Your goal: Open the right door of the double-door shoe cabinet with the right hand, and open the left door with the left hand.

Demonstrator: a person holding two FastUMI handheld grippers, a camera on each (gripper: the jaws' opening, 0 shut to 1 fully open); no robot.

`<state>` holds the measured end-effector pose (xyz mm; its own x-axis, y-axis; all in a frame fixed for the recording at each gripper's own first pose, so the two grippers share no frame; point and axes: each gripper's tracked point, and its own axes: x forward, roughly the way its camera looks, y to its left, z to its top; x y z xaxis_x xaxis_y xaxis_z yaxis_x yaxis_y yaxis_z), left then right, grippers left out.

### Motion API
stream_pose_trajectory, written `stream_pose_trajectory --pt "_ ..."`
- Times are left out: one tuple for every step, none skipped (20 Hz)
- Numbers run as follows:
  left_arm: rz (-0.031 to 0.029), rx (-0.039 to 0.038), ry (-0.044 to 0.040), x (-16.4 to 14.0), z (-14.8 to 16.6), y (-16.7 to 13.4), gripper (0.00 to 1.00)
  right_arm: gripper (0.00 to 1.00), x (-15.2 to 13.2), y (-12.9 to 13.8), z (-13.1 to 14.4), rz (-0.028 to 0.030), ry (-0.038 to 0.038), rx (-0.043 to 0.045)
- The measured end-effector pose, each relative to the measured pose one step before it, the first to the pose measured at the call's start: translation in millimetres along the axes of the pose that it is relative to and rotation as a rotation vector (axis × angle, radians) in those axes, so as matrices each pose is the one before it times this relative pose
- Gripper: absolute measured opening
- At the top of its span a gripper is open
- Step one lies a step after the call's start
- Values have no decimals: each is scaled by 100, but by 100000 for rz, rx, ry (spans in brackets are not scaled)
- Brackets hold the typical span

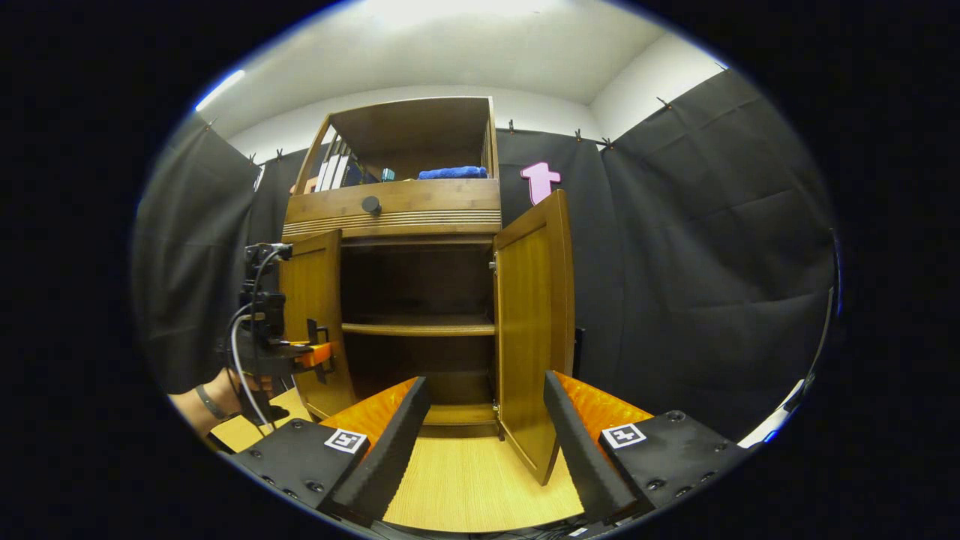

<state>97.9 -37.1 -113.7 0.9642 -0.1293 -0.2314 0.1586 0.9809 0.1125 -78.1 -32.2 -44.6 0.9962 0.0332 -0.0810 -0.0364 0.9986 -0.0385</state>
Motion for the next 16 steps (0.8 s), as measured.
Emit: stream_pose_trajectory --pt "591 -816 98 -822 -74 526 20 100 -60 -86 -17 15 54 209" --pt "821 -393 130 -853 -64 555 20 98 -41 -117 -30 -42 -46 199" --pt "1115 225 -163 -957 -14 606 20 100 -196 -53 -17 27 -146 190" --pt "1495 841 -381 -915 -52 549 21 99 -13 -94 -4 -94 18 76" --pt "1520 1318 -72 -747 35 640 19 98 -50 -145 -43 -106 72 22" --pt "1699 869 37 -734 -113 731 19 100 44 -26 -21 36 59 86" --pt "1338 298 63 -552 121 868 19 100 16 4 30 153 24 120" --pt "1169 -59 -95 -548 21 787 19 98 -37 -91 53 99 -25 148" --pt "742 -370 -80 -410 -17 663 21 98 28 -35 -25 130 -75 54" --pt "846 -384 20 -438 -84 667 19 100 45 -67 161 -94 -590 50" --pt "955 -147 -311 -468 -29 855 18 94 18 -68 255 -96 -1066 50" --pt "792 409 -83 -495 -16 700 18 98 -51 -61 97 -151 -802 -242" --pt "834 661 -334 -496 -77 783 18 98 72 -97 117 -210 -410 -407" --pt "754 95 26 -184 -120 867 15 98 143 18 -15 54 -35 -239" --pt "599 -257 -90 -398 99 772 13 98 58 -243 679 348 64 97" --pt "307 -701 1 -66 -105 504 11 94 101 88 27 428 1 226"
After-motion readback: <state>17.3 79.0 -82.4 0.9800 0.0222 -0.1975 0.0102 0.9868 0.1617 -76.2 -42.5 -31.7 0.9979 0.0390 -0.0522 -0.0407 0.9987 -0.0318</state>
